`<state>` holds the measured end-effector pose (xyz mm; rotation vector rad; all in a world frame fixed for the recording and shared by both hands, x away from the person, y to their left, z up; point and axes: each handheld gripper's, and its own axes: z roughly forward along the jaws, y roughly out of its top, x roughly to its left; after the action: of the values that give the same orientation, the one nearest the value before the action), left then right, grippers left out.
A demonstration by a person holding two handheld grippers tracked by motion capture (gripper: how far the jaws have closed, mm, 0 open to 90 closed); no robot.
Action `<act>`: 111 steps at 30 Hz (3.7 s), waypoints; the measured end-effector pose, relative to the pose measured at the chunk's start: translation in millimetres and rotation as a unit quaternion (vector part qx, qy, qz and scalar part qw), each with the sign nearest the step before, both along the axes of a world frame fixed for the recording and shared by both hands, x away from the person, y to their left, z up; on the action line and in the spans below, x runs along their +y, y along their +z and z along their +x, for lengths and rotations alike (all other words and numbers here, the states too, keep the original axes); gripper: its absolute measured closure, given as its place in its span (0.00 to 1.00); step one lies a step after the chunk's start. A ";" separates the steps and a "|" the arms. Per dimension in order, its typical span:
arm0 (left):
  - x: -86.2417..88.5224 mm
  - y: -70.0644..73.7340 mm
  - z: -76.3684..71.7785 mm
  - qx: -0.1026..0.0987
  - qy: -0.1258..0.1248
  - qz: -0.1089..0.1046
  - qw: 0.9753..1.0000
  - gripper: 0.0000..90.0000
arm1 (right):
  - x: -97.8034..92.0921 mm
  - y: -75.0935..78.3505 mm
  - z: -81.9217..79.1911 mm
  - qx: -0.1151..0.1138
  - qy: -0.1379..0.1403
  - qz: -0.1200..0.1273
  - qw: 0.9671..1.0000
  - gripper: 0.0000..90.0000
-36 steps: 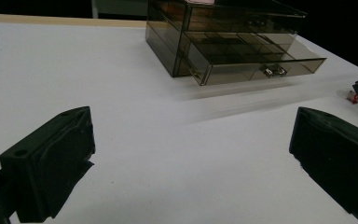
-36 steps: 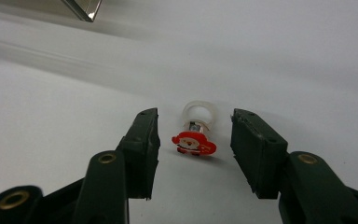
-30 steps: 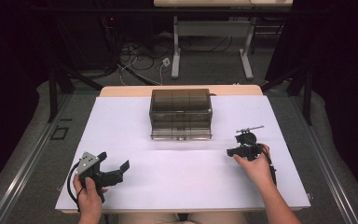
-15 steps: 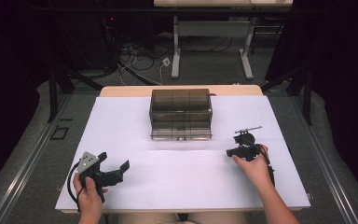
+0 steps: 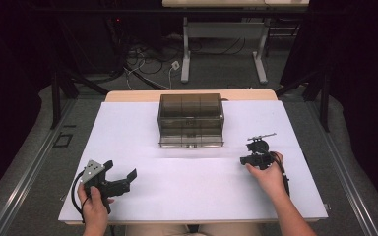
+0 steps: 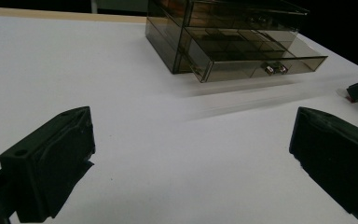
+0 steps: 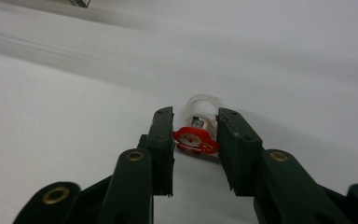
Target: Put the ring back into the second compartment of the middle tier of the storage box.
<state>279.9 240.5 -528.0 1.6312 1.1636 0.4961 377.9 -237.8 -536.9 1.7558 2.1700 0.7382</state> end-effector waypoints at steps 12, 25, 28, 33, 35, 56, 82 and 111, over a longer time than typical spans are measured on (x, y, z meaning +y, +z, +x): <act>0.2 0.0 0.1 0.000 0.000 0.001 1.000 0.00 | -2.3 0.2 0.1 0.000 0.005 0.004 1.000 0.76; 0.3 -0.1 0.1 0.001 0.000 0.001 1.000 0.00 | -4.0 0.9 0.2 -0.003 0.008 0.013 1.000 0.77; 0.0 -0.3 0.2 0.001 0.001 0.000 1.000 0.00 | -4.7 0.2 0.3 -0.004 0.011 0.012 1.000 0.77; -0.2 -0.5 0.4 0.002 0.001 0.000 1.000 0.00 | -4.3 -0.6 0.1 -0.011 0.016 0.009 1.000 0.77; -0.2 -0.6 0.5 0.002 0.001 0.000 1.000 0.00 | -4.4 -0.6 0.0 -0.010 0.018 0.009 1.000 0.77; -0.5 -1.1 0.9 0.003 0.000 0.001 1.000 0.00 | -6.6 -0.1 -1.3 -0.041 0.034 0.023 0.998 0.77; -0.9 -2.1 1.8 0.006 0.000 -0.004 1.000 0.00 | -6.3 12.6 -8.0 -0.139 0.035 0.042 0.989 0.76; 0.1 -1.2 1.0 0.004 0.000 -0.003 1.000 0.00 | 2.1 45.9 -8.8 -0.194 0.050 0.038 0.979 0.76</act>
<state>280.9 240.6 -529.3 1.6298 1.1706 0.4860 369.1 -235.7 -491.0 1.3982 1.9934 1.0993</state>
